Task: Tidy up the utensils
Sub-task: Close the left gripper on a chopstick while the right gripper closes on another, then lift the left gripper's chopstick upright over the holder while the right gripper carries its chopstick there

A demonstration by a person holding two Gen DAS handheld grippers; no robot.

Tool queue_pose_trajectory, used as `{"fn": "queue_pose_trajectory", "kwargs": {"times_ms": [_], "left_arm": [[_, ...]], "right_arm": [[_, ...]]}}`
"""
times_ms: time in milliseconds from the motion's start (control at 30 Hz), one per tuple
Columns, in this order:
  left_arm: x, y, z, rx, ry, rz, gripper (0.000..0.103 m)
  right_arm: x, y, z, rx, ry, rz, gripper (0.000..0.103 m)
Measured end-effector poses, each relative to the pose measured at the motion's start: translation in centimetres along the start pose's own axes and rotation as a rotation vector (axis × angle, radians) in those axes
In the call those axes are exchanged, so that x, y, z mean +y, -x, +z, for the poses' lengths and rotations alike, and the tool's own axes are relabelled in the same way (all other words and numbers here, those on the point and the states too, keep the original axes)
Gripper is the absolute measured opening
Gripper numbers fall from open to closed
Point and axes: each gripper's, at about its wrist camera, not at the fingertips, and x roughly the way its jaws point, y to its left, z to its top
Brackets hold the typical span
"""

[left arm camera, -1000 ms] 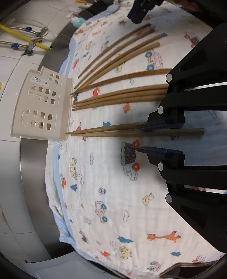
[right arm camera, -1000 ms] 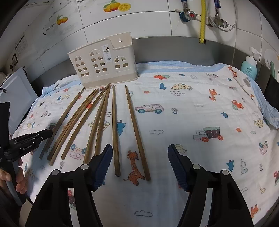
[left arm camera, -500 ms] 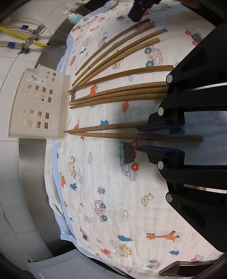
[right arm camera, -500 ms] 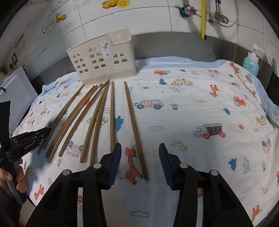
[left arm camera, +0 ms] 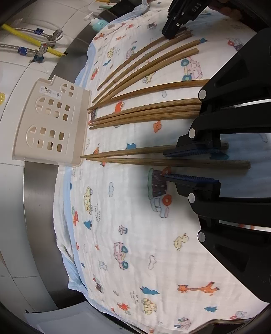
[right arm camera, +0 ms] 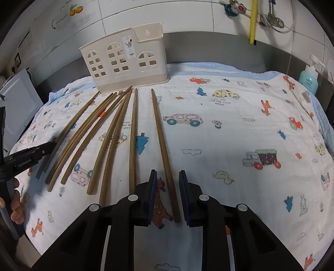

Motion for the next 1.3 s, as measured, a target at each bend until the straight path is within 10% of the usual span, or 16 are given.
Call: {"fn": "queue_pose_trajectory", "kwargs": {"times_ms": [633, 1300], "left_arm": [[0.6, 0.4, 0.7, 0.03, 0.01, -0.035, 0.006], [0.7, 8.0, 2.3, -0.159, 0.006, -0.161, 0.005]], "right_arm": [[1.3, 2.7, 0.5, -0.076, 0.05, -0.037, 0.007], [2.8, 10.5, 4.9, -0.265, 0.044, 0.052, 0.007]]}}
